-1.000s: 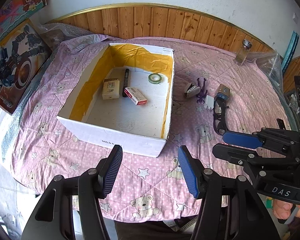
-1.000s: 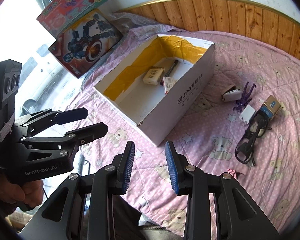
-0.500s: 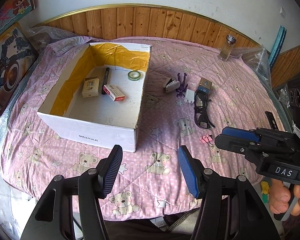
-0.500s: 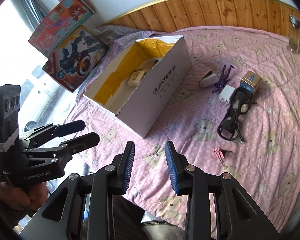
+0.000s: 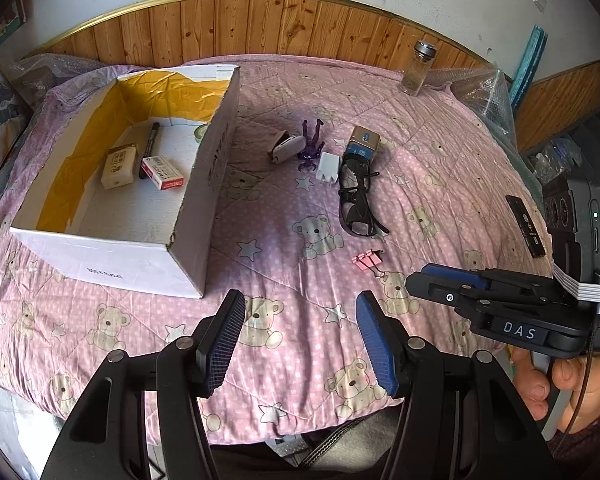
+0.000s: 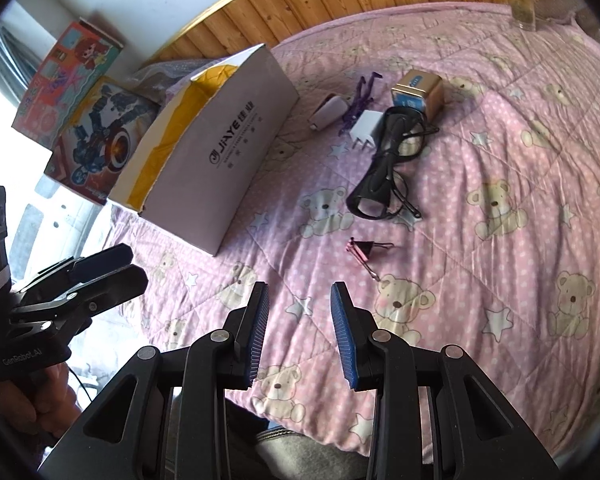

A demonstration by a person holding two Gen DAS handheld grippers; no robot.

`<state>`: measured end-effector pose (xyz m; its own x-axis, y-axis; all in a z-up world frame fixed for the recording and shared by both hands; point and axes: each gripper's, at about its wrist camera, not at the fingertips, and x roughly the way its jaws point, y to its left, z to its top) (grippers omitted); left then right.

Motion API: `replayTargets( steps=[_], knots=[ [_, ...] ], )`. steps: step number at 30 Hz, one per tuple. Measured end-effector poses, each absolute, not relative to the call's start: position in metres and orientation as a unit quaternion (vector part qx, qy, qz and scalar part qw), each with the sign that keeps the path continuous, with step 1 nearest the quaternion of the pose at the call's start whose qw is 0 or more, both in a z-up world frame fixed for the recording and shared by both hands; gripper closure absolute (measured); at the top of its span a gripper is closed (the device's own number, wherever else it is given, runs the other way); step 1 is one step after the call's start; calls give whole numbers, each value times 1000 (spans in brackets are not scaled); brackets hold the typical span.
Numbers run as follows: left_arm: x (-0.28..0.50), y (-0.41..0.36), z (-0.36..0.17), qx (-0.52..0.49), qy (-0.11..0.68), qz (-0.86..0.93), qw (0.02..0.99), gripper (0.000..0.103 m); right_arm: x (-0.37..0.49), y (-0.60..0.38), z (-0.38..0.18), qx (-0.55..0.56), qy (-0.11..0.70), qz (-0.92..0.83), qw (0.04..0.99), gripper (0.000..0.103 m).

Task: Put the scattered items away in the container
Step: 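Grasp the pink binder clips with the left gripper while the right grasps the black glasses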

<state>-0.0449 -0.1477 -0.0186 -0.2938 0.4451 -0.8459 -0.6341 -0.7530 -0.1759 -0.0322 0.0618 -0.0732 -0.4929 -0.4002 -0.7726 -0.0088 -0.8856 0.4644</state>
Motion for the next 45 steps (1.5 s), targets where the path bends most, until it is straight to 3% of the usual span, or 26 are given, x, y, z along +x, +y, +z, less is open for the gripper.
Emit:
replayTargets(
  steps=[12, 14, 23, 27, 34, 41, 45],
  knots=[
    [-49, -88, -63, -523, 96, 760, 374, 44, -51, 121, -101, 490, -281, -822, 75, 68],
    [-49, -76, -72, -528, 91, 755, 379, 44, -57, 130, -102, 488, -295, -819, 71, 62],
    [-64, -36, -113, -535, 52, 754, 377, 44, -82, 144, -109, 487, -315, -812, 66, 61],
    [-78, -41, -133, -544, 46, 765, 341, 42, -86, 148, -119, 496, -315, -806, 66, 61],
    [-94, -89, -113, -513, -9, 803, 303, 42, -98, 148, -126, 499, -309, -806, 74, 60],
    [-61, -55, -112, -490, 54, 786, 373, 42, -109, 146, -129, 496, -318, -804, 78, 60],
    [-76, -51, -127, -503, 55, 799, 324, 39, -110, 147, -130, 500, -315, -803, 77, 60]
  ],
)
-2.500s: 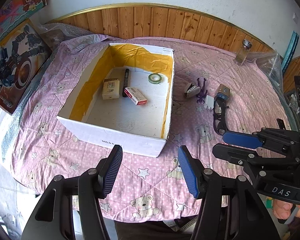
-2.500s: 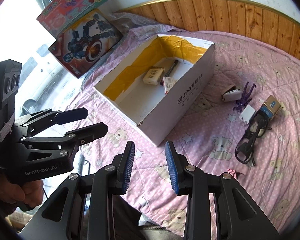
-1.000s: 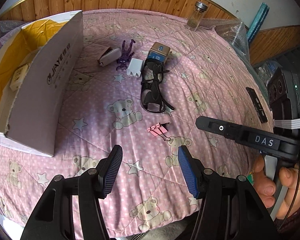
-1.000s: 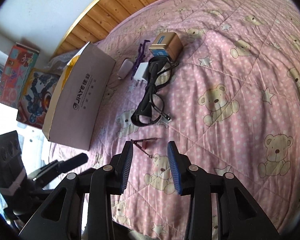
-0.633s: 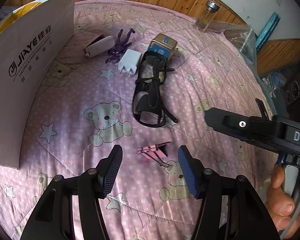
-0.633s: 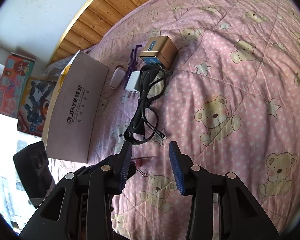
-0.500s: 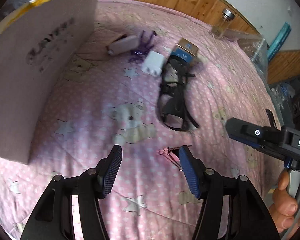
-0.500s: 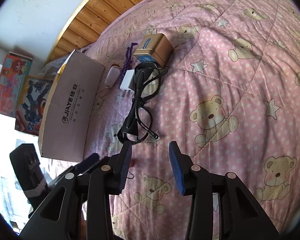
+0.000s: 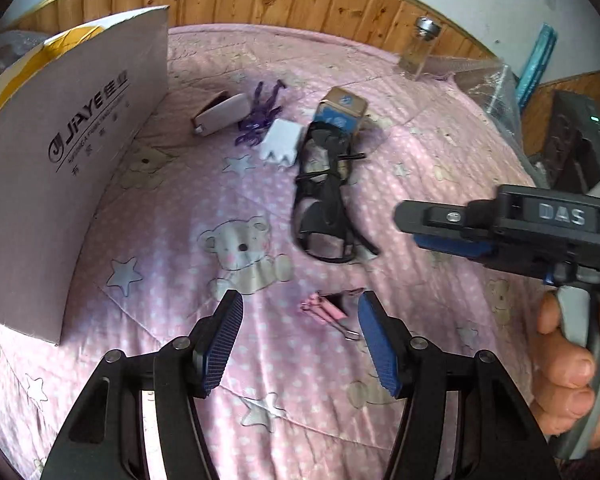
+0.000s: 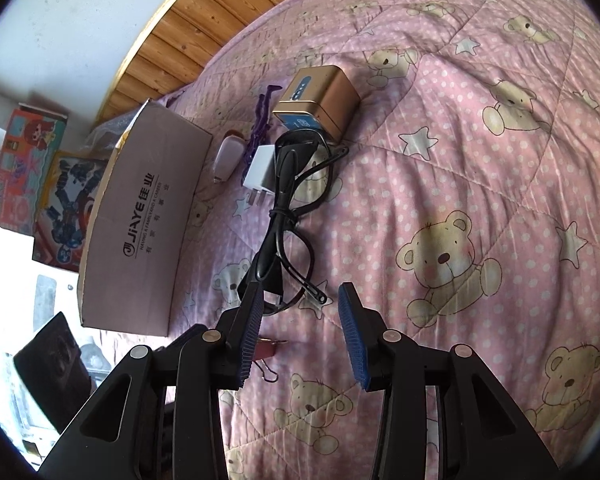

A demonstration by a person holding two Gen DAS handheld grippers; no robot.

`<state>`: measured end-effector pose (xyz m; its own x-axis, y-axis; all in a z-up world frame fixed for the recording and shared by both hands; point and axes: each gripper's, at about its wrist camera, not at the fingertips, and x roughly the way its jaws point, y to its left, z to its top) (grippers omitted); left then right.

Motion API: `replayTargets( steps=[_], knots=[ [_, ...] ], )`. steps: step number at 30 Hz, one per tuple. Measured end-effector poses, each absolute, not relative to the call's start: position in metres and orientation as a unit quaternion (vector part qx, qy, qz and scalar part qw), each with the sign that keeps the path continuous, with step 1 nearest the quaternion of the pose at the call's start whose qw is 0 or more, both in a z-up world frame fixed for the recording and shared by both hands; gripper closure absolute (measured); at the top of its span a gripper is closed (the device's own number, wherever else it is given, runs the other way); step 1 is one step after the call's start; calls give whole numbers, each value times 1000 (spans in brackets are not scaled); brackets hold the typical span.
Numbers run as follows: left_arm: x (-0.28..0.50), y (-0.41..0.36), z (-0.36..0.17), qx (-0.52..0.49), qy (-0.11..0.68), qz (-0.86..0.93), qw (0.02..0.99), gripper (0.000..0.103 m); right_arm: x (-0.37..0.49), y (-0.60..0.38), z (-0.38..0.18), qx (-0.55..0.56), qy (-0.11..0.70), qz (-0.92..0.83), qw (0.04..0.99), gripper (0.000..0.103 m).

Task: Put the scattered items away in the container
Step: 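Grasp the pink binder clips with the left gripper while the right grasps the black glasses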

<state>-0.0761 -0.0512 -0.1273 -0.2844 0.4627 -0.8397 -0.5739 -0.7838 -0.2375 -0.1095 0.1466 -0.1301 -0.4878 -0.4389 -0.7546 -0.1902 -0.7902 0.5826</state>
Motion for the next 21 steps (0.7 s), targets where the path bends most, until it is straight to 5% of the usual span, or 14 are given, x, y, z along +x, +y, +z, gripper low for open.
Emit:
replayTargets(
  steps=[6, 21],
  knots=[
    [-90, -98, -119, -493, -5, 823, 280, 37, -117, 142, -133, 501, -309, -804, 82, 60],
    [-64, -49, -145, -494, 54, 792, 355, 34, -171, 116, -142, 520, -264, -811, 51, 53]
  ],
)
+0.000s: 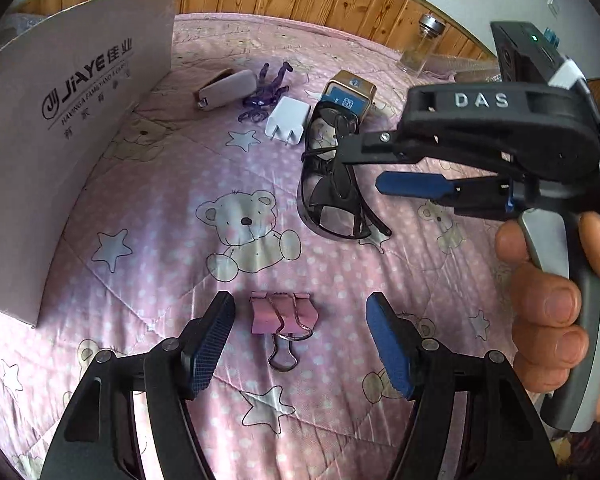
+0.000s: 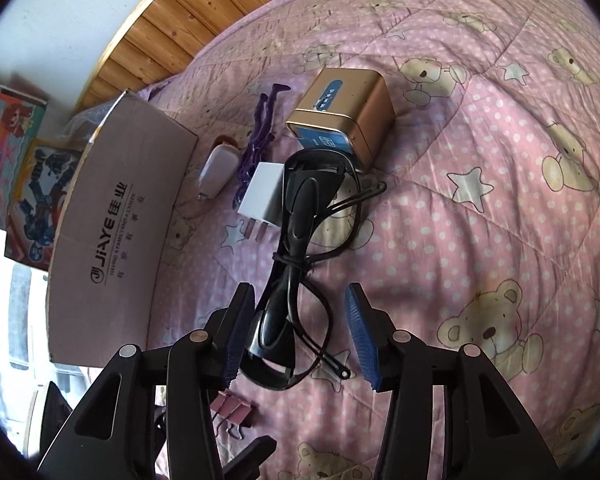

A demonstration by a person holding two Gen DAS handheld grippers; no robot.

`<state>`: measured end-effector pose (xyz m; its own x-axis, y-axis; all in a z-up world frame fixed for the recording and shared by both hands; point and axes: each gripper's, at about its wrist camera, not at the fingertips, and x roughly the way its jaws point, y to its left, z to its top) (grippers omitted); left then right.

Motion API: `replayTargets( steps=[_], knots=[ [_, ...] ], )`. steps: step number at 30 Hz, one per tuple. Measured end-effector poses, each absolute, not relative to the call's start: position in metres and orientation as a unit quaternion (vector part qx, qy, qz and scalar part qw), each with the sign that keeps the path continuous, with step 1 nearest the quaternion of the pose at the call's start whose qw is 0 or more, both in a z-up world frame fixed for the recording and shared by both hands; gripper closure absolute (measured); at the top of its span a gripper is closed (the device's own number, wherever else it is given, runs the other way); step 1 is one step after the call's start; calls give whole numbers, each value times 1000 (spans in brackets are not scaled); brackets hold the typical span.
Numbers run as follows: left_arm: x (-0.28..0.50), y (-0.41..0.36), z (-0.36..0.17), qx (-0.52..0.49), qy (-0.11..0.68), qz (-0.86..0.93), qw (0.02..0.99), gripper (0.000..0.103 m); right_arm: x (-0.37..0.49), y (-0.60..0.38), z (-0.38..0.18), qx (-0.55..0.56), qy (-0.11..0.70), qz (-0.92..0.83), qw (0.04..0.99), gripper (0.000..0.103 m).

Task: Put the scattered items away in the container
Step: 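Grasp the pink binder clips with the left gripper while the right grasps the black glasses, then lift the binder clips and glasses and carry both over the white box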

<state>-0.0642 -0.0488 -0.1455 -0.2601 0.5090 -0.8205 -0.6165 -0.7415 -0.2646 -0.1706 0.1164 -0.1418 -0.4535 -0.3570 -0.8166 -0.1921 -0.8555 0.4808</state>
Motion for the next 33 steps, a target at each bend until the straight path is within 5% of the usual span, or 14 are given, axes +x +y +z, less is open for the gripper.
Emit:
replayTargets(
  steps=[11, 13, 14, 20, 21, 22, 23, 29, 33],
  knots=[
    [-69, -61, -149, -471, 57, 795, 379, 54, -213, 77, -151, 537, -150, -830, 24, 45],
    [-70, -61, -149, -471, 53, 794, 381, 54, -213, 76, -150, 536, -134, -833, 16, 54],
    [-69, -61, -149, -471, 53, 794, 380, 54, -213, 77, -150, 535, -128, -835, 12, 68],
    [-58, -49, -149, -459, 99, 799, 374, 49, -198, 90, -145, 522, -151, -839, 20, 73],
    [-56, -49, -149, -457, 106, 801, 371, 53, -194, 92, -143, 520, -155, -840, 21, 88],
    [-56, -51, -149, -458, 104, 802, 368, 65, -190, 93, -142, 519, -160, -839, 23, 88],
    [-57, -54, -149, -461, 97, 801, 370, 66, -187, 95, -141, 517, -164, -839, 23, 88],
    [-53, -63, -146, -478, 71, 791, 376, 66, -174, 98, -142, 518, -173, -837, 29, 87],
    [-49, -59, -149, -479, 82, 795, 362, 65, -173, 104, -149, 523, -188, -831, 30, 75]
  ],
)
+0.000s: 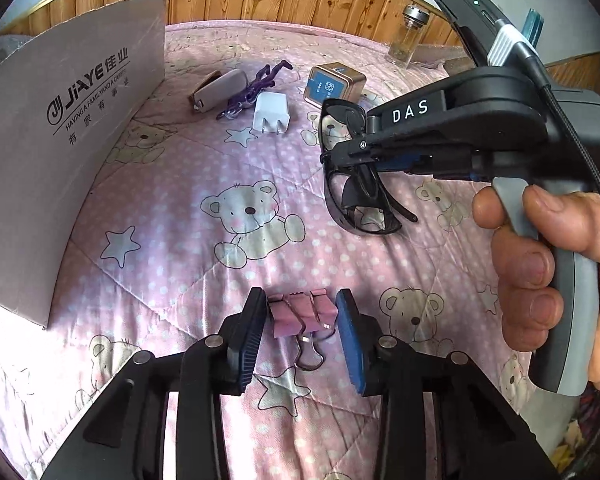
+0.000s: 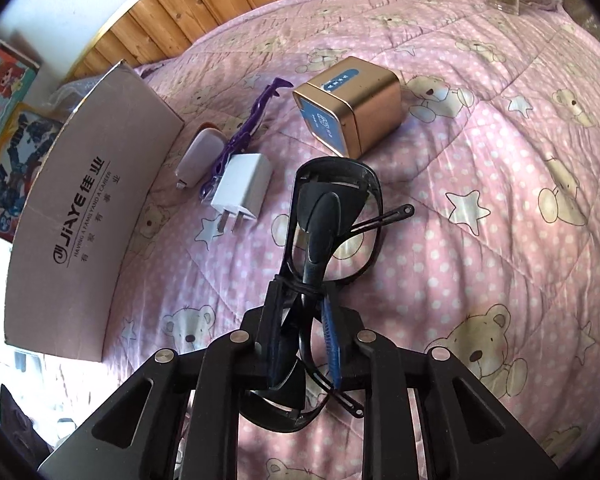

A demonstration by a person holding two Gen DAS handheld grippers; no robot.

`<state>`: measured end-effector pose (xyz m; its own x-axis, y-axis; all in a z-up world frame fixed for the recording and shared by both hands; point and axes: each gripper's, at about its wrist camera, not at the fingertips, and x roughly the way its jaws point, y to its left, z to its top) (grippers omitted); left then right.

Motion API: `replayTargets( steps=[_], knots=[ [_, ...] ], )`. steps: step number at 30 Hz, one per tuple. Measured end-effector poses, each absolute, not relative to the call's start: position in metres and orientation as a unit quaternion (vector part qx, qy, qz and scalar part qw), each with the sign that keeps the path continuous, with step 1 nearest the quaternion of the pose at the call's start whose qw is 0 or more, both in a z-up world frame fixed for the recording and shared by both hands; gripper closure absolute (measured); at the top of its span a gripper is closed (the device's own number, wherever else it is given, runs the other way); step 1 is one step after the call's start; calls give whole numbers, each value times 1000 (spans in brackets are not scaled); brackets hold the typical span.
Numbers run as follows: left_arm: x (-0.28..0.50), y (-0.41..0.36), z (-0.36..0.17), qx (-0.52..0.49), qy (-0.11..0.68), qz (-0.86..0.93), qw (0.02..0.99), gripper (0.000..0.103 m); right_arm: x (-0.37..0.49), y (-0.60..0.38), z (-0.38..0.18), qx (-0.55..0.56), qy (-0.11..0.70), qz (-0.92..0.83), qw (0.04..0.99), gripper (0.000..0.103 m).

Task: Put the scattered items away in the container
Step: 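Lift the binder clips and glasses and carry both over the white box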

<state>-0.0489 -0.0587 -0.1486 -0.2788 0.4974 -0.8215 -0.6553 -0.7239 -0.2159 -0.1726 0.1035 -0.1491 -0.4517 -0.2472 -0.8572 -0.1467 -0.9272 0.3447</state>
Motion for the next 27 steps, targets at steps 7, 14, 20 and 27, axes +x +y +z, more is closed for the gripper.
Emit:
replayTargets(
  steps=[7, 14, 20, 27],
  knots=[
    [-44, -62, -152, -477, 87, 800, 353, 65, -177, 97, -151, 510, -160, -845, 36, 80],
    [-40, -63, -144, -471, 82, 801, 362, 69, -160, 109, -144, 495, -210, -841, 52, 86],
    [-35, -62, -128, -455, 82, 807, 367, 69, -140, 116, -135, 480, -249, -839, 67, 86],
    [-34, -68, -112, -444, 68, 819, 357, 69, -121, 123, -126, 469, -272, -837, 73, 86]
  ],
)
